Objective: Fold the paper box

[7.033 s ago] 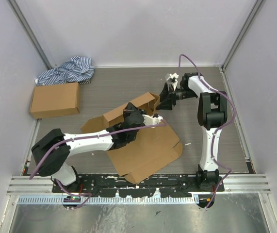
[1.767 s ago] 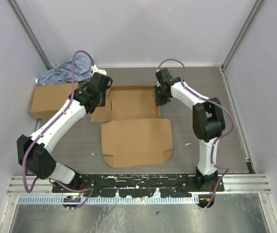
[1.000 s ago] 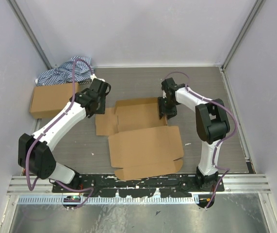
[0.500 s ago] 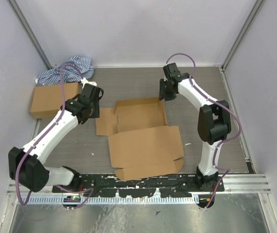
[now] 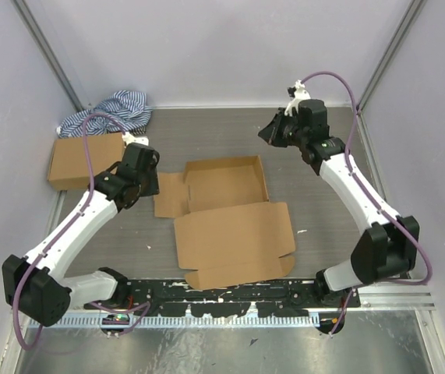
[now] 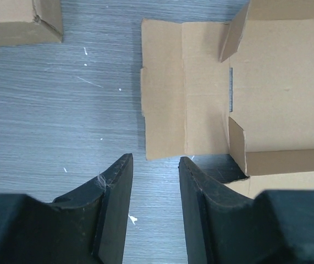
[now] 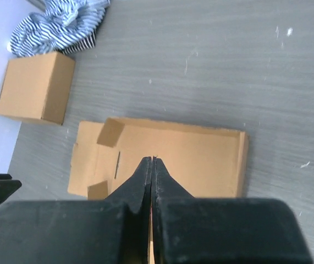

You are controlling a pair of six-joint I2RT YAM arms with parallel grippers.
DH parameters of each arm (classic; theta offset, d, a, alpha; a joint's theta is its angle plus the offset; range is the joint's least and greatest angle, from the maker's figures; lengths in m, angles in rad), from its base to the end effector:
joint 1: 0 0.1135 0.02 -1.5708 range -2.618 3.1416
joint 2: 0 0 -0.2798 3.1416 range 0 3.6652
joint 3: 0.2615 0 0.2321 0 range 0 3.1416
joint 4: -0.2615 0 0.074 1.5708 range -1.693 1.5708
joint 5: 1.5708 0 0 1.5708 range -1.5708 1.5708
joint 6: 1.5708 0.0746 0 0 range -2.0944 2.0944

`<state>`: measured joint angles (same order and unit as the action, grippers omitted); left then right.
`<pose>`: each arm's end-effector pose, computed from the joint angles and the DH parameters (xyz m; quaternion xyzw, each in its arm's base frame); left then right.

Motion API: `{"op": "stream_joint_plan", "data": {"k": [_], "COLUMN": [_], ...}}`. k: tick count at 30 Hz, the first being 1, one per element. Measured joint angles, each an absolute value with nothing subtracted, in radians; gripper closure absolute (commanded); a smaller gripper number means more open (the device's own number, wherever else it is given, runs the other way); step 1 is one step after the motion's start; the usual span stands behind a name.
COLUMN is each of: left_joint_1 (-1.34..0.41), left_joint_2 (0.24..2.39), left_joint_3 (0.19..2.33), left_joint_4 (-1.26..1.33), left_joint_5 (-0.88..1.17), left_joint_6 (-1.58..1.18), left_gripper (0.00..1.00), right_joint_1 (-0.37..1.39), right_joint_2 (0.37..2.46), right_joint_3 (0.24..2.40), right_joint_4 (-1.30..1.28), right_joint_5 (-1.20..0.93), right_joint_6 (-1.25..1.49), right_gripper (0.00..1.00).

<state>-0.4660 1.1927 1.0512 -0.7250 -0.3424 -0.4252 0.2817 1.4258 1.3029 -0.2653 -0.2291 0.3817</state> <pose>0.2262 -0.0857 0.2914 -0.0399 0.9259 -0.0022 0.3756 0.3269 0.1122 0.3669 -0.0224 0.8269 0.2701 0.4927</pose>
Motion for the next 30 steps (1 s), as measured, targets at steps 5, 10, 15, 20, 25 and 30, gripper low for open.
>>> {"op": "stream_joint_plan", "data": {"k": [5, 10, 15, 20, 25, 30], "left_joint_1": [-0.463, -0.413, -0.303, -0.257, -0.257, -0.256], "left_joint_2": [1.162, 1.131, 1.193, 1.296, 1.31, 1.269], "left_joint_3": [1.003, 0.969, 0.92, 0.897, 0.897, 0.888], "left_joint_4": [-0.692, -0.654, -0.57, -0.533, -0.528, -0.527], "left_joint_5": [-0.319, -0.276, -0.151, -0.055, -0.03, -0.031], "left_joint_6": [-0.443, -0.481, -0.547, -0.588, -0.595, -0.596], "left_gripper": [0.53, 0.48, 0.47, 0.47, 0.47, 0.48], "right_joint_1": [0.186, 0.203, 0.248, 0.268, 0.304, 0.344], "right_joint_2": [1.516, 1.575, 1.713, 1.81, 1.863, 1.915], "right_joint_3": [1.211, 1.242, 1.431, 1.464, 1.464, 1.484], "right_joint_4": [-0.235, -0.378, -0.475, -0.541, -0.582, -0.595], "right_joint_5": [-0.343, -0.163, -0.076, -0.02, 0.027, 0.065], "right_joint_6": [0.478, 0.459, 0.417, 0.384, 0.351, 0.337], "right_gripper": [0.47, 0.17, 0.28, 0.37, 0.4, 0.43]}}
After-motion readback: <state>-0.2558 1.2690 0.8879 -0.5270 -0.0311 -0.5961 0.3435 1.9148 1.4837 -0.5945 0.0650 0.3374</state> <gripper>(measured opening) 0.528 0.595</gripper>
